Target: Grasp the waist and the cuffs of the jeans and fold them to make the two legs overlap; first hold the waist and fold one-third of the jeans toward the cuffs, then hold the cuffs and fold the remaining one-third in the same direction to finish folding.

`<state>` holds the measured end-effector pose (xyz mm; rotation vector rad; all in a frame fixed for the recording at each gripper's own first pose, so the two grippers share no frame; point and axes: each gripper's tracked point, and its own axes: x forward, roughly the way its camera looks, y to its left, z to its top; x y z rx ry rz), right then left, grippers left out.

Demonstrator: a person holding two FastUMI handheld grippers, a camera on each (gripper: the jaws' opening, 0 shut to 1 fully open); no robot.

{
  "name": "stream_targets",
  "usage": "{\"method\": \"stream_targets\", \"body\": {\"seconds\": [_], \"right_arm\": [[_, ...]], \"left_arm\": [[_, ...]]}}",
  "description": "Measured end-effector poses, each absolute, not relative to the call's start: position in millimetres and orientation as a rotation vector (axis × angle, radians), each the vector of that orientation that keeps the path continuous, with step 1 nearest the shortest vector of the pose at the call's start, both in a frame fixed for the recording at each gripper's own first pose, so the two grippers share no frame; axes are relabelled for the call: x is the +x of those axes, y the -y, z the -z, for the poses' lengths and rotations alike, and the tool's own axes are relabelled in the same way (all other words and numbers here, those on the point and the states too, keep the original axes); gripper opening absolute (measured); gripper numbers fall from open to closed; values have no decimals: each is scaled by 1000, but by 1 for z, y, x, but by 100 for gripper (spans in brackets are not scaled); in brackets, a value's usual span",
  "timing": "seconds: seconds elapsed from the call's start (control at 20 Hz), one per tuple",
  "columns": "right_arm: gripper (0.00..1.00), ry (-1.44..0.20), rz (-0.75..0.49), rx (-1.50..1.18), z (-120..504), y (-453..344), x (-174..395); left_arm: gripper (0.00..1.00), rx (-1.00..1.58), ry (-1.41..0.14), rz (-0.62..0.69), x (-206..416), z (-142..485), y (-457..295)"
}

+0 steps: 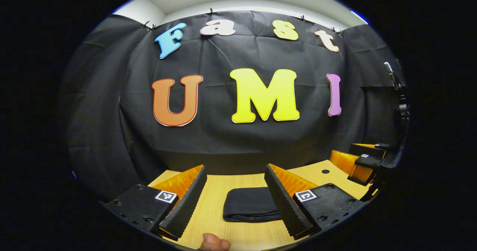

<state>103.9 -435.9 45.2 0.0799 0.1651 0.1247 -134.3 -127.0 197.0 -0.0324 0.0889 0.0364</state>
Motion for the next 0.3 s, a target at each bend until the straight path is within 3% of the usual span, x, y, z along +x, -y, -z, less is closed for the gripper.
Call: {"method": "stream_targets", "body": {"seconds": [0.05,0.15,0.3], "right_arm": [[99,-163,-124,84,-46,436,102],[94,-159,-117,91,-45,438,101],[98,-135,-94,82,-47,445,101]], "left_arm": [[99,-40,-91,-40,-135,-195,126],[99,-51,-96,-41,-135,-193,125],[99,-56,-104,-42,-134,-191,122]]}}
